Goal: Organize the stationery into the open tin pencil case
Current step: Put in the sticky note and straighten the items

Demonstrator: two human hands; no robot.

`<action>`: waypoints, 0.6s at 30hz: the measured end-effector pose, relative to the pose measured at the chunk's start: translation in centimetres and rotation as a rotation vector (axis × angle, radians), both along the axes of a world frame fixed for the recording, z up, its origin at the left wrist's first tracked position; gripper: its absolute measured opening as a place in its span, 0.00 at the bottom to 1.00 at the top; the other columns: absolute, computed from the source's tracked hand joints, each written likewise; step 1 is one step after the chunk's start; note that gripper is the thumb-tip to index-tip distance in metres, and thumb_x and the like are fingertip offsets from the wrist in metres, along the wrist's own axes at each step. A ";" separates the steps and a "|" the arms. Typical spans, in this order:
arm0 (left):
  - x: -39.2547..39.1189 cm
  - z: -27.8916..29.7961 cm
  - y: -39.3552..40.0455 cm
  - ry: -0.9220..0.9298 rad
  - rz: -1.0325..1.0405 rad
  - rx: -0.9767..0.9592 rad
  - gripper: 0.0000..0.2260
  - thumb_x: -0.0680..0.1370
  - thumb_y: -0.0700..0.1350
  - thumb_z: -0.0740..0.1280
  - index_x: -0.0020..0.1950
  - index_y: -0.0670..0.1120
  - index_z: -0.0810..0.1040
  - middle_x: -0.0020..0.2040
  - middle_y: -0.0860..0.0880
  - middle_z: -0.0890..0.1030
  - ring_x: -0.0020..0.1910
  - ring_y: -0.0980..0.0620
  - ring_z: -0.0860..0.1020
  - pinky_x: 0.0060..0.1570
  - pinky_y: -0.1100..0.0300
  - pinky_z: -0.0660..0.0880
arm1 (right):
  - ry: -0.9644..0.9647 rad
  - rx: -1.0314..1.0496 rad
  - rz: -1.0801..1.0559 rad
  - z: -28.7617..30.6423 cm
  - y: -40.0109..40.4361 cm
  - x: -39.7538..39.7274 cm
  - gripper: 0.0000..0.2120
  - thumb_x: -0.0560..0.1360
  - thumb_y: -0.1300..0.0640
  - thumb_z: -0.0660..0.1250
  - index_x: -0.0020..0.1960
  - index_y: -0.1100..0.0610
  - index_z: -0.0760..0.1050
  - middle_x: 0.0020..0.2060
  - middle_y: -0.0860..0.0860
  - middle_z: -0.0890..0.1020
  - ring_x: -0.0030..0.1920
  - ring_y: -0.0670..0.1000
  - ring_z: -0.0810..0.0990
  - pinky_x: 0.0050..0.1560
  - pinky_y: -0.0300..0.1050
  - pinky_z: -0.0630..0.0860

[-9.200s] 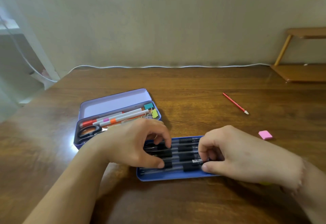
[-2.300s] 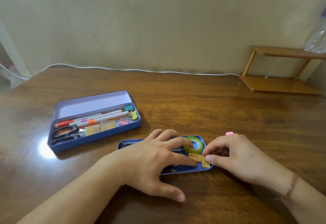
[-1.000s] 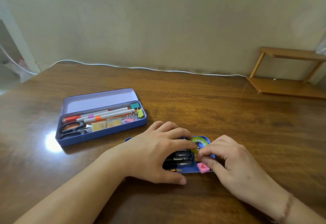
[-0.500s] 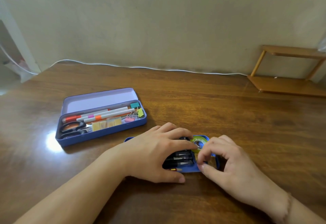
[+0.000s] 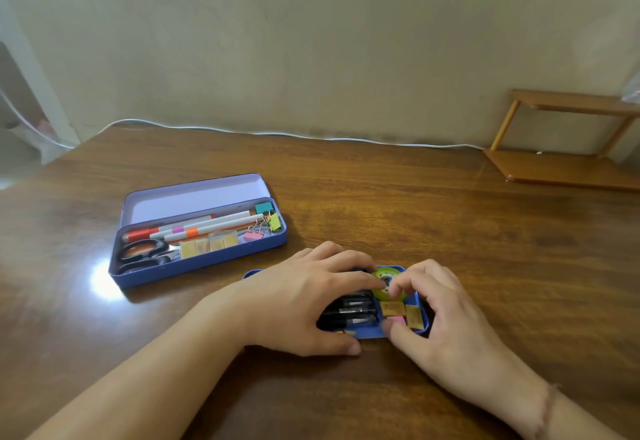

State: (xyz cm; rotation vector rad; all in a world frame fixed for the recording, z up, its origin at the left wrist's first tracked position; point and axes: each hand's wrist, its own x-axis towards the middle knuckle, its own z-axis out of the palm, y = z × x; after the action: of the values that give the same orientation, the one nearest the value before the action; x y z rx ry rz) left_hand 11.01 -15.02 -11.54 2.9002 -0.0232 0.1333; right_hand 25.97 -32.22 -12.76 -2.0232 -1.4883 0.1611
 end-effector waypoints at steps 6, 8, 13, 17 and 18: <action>-0.2 0.4 -0.1 0.021 0.018 -0.013 0.35 0.74 0.66 0.68 0.77 0.60 0.59 0.76 0.60 0.60 0.73 0.58 0.59 0.74 0.54 0.64 | 0.041 0.037 -0.016 -0.1 0.3 -0.1 0.16 0.68 0.61 0.69 0.47 0.42 0.71 0.47 0.39 0.70 0.51 0.41 0.73 0.46 0.28 0.66; -0.7 0.8 -0.2 0.040 0.041 -0.025 0.37 0.73 0.66 0.69 0.78 0.61 0.57 0.77 0.59 0.59 0.74 0.58 0.58 0.75 0.55 0.63 | 0.074 0.028 0.013 0.3 0.0 0.0 0.16 0.69 0.56 0.72 0.51 0.41 0.71 0.51 0.37 0.70 0.54 0.39 0.73 0.48 0.26 0.67; -4.0 2.7 0.9 0.156 0.192 0.072 0.44 0.70 0.69 0.69 0.79 0.61 0.50 0.77 0.58 0.60 0.73 0.58 0.61 0.74 0.57 0.62 | 0.032 -0.327 0.189 2.9 -0.7 1.7 0.48 0.60 0.33 0.74 0.68 0.27 0.44 0.58 0.17 0.44 0.65 0.25 0.49 0.64 0.27 0.57; -7.2 3.8 1.7 0.251 0.300 0.114 0.46 0.70 0.69 0.69 0.79 0.63 0.46 0.75 0.59 0.65 0.72 0.57 0.65 0.71 0.58 0.63 | 0.025 -0.474 0.301 4.5 0.8 2.5 0.49 0.62 0.37 0.75 0.66 0.23 0.40 0.62 0.29 0.54 0.63 0.31 0.65 0.58 0.26 0.68; -7.8 3.8 1.8 0.263 0.325 0.106 0.46 0.70 0.69 0.69 0.79 0.63 0.45 0.76 0.59 0.64 0.73 0.57 0.65 0.72 0.57 0.62 | 0.028 -0.478 0.319 4.6 1.2 2.6 0.48 0.63 0.37 0.75 0.66 0.22 0.41 0.64 0.31 0.57 0.61 0.32 0.67 0.55 0.26 0.71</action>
State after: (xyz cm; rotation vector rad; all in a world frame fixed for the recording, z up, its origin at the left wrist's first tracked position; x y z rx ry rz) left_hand 3.20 -13.20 -7.70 2.9779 0.5007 -0.2006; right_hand 28.58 -30.99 -8.17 -2.1029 -1.8825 0.7337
